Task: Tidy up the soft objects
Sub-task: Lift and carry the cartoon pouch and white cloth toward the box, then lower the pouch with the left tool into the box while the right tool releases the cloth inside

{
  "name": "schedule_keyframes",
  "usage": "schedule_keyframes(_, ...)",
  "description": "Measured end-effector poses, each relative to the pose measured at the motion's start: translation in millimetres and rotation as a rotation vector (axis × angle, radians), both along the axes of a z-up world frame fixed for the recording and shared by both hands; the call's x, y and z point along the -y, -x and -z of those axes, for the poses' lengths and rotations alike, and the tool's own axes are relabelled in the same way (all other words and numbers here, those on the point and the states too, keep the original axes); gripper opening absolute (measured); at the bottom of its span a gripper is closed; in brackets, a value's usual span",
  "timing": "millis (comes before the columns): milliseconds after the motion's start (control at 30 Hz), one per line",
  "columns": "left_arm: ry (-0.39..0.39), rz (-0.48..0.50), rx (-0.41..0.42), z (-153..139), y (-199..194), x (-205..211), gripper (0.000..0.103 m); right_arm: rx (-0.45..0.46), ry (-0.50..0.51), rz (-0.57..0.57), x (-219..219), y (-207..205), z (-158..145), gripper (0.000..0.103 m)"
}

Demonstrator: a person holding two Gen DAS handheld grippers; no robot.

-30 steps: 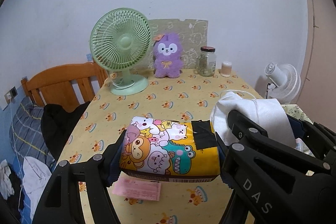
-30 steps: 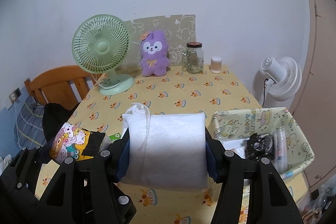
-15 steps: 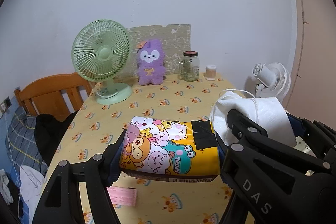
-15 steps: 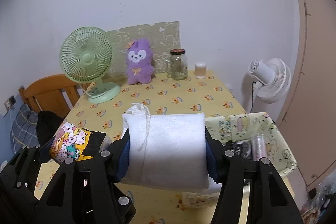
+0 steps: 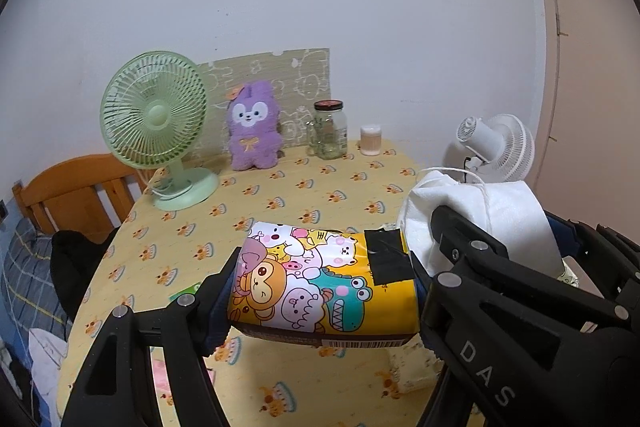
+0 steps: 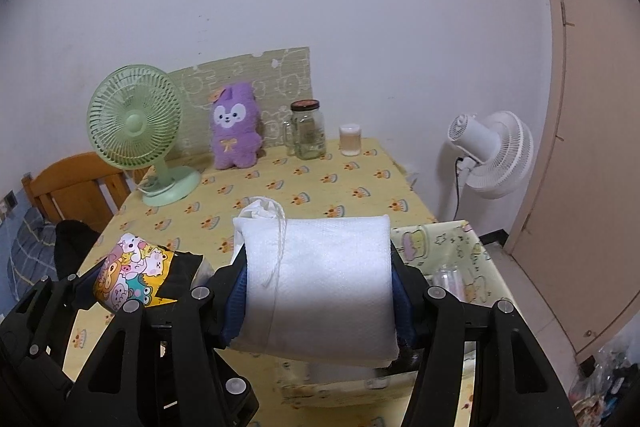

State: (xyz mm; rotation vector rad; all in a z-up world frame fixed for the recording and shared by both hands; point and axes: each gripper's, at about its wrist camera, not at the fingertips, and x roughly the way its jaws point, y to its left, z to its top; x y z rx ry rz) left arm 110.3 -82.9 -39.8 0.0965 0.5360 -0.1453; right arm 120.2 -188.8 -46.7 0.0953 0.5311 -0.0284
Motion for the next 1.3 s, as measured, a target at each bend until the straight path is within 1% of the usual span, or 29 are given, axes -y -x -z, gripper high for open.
schedule_keyframes(233, -0.001, 0.039, 0.000, 4, -5, 22, 0.076, 0.000, 0.008, 0.033, 22, -5, 3, 0.062)
schedule_keyframes(767, -0.010, 0.144, -0.042, 20, -24, 74, 0.076, -0.031, 0.015, 0.126, 72, -14, 21, 0.062)
schedule_keyframes(967, -0.002, 0.190, -0.071, 29, -32, 89, 0.076, -0.045, 0.019, 0.162, 88, -17, 28, 0.062)
schedule_keyframes(1067, 0.001, 0.213, -0.098, 35, -37, 96, 0.076, -0.055, 0.021, 0.175, 94, -19, 33, 0.062)
schedule_keyframes(1200, 0.004, 0.230, -0.122, 41, -43, 101, 0.076, -0.068, 0.028, 0.187, 99, -21, 37, 0.062)
schedule_keyframes(1300, 0.005, 0.232, -0.132, 43, -45, 104, 0.080, -0.072, 0.026, 0.195, 102, -22, 39, 0.062)
